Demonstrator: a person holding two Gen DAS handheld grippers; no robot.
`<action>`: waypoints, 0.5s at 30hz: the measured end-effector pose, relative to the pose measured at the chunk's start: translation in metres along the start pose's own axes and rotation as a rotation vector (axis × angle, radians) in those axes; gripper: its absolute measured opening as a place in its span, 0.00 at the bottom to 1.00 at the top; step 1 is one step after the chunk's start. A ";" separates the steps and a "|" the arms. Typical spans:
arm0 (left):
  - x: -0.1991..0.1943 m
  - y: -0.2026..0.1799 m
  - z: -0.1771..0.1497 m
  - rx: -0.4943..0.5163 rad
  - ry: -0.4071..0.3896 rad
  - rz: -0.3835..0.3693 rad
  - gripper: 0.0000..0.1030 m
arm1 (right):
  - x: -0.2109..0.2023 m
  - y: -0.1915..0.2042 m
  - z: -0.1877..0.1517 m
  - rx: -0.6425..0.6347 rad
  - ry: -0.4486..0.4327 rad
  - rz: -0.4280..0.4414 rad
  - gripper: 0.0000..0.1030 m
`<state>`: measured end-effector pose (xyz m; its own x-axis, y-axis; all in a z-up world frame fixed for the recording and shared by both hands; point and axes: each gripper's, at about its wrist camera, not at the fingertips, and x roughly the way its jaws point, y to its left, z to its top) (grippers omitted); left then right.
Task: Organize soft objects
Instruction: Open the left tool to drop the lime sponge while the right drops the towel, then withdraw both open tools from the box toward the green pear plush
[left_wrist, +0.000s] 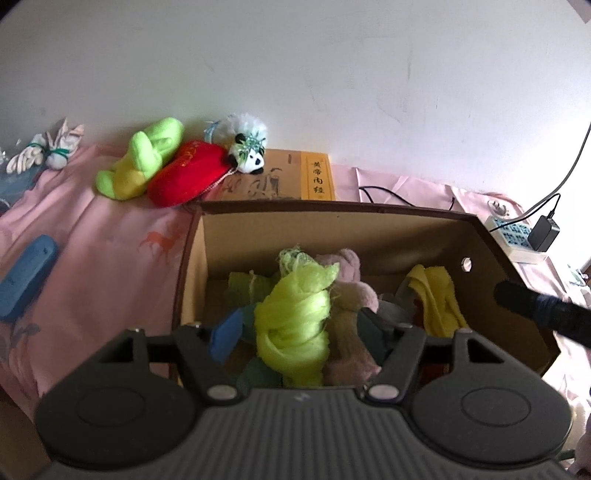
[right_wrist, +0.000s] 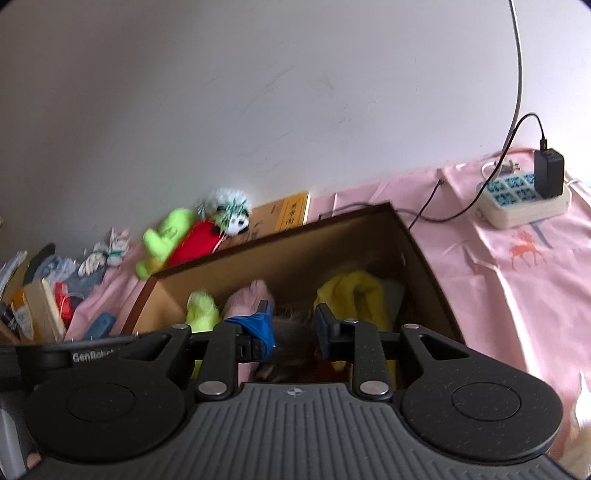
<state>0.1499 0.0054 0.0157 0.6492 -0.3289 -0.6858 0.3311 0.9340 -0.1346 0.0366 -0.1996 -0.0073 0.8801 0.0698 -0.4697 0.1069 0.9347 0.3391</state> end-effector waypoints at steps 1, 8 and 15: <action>-0.004 0.000 -0.002 0.001 -0.004 0.003 0.67 | -0.002 0.001 -0.002 0.002 0.014 0.006 0.08; -0.025 -0.002 -0.017 0.007 -0.008 0.011 0.68 | -0.024 0.008 -0.014 -0.040 0.012 0.024 0.08; -0.039 -0.009 -0.034 0.024 0.000 -0.005 0.68 | -0.041 0.004 -0.031 -0.042 0.038 0.035 0.08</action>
<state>0.0987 0.0145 0.0193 0.6476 -0.3338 -0.6850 0.3509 0.9286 -0.1207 -0.0130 -0.1876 -0.0120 0.8648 0.1149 -0.4889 0.0562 0.9452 0.3216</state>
